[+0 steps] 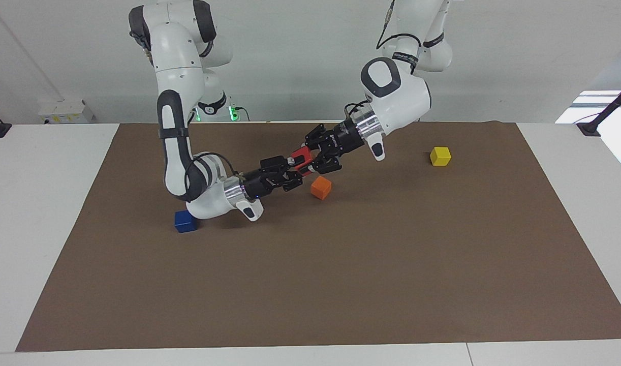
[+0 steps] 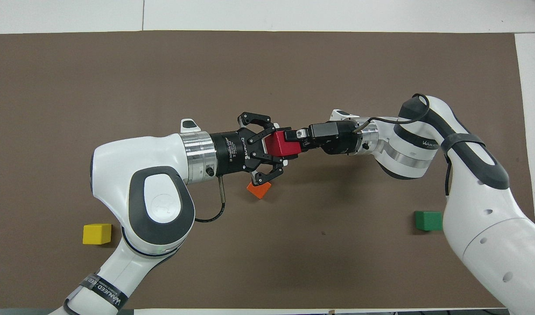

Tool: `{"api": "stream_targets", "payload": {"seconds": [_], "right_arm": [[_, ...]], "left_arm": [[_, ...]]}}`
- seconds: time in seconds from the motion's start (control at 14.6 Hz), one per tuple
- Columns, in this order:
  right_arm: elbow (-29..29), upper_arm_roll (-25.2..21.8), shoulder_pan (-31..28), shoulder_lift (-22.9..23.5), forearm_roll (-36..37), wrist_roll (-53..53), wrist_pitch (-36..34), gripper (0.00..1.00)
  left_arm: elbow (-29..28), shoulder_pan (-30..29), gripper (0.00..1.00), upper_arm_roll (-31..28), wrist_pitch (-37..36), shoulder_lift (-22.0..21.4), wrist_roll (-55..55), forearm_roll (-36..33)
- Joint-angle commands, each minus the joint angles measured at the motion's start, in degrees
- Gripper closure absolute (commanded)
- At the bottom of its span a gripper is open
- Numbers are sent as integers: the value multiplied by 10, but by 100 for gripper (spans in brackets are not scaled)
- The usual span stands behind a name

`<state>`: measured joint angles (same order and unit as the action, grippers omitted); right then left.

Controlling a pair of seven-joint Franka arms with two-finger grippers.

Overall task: Transfer red block to right arm and stack on blue block
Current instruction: 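Close the right gripper on the red cube held by the left gripper, then open the left gripper and pull it back from the red cube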

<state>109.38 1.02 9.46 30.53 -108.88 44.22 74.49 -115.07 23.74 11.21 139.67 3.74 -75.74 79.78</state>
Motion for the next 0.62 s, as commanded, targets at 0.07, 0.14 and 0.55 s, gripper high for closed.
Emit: {"api": "stream_targets", "payload": {"seconds": [0.07, 0.14, 0.55], "right_arm": [[6, 1, 5, -8, -9, -2, 25, 100], [6, 1, 5, -9, -9, -2, 26, 100], [7, 1, 6, -9, -13, -3, 26, 100]], "left_arm": [[-7, 10, 100, -3, 10, -8, -4, 8], [-6, 10, 100, -3, 10, -8, -4, 8], [-6, -2, 0, -5, 2, -8, -3, 8]]}}
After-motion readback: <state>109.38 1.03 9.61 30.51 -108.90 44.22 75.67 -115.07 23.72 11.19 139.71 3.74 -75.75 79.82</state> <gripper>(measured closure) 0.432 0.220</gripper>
